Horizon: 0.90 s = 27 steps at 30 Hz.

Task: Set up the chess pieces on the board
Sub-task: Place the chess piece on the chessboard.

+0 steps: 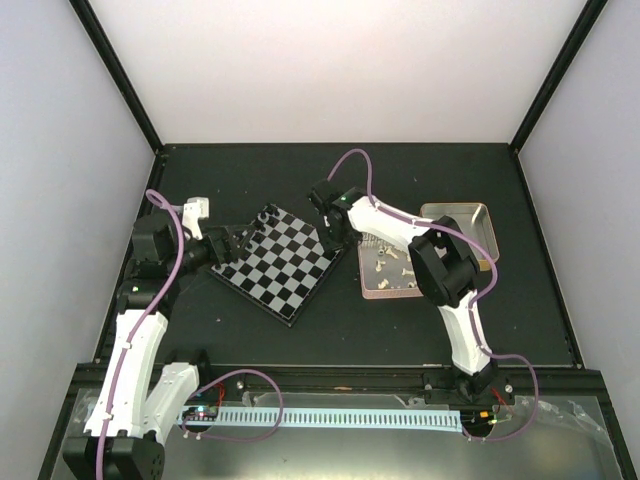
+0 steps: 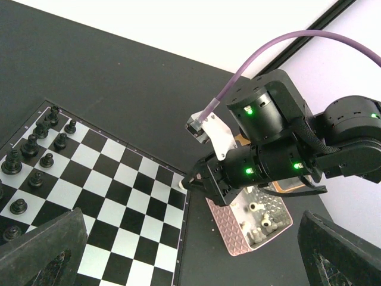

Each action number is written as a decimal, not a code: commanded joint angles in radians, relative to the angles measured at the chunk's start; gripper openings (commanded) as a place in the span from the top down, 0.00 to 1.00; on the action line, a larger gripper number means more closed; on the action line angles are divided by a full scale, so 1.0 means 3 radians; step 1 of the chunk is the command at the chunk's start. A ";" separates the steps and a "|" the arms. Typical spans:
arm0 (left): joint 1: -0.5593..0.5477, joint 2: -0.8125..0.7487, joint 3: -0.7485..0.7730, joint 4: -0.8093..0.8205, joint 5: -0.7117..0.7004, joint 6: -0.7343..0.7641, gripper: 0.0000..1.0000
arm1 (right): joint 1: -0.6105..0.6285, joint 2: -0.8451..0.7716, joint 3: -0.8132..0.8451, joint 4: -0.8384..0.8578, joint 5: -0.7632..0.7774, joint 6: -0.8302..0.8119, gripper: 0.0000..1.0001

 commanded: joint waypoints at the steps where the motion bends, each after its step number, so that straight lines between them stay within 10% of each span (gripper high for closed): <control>1: -0.0015 -0.0018 0.0009 -0.0050 0.0012 0.0016 0.01 | -0.0002 0.0040 0.0072 -0.0181 0.0147 -0.0012 0.86; 8: -0.0014 -0.0012 0.0034 -0.0056 0.0032 0.0018 0.01 | -0.0002 -0.0179 0.0015 -0.0027 0.0011 -0.0051 0.64; 27: -0.0010 -0.0006 0.0029 -0.0082 0.0036 0.0021 0.01 | -0.0007 -0.0125 -0.0025 -0.0123 0.0089 0.0092 0.64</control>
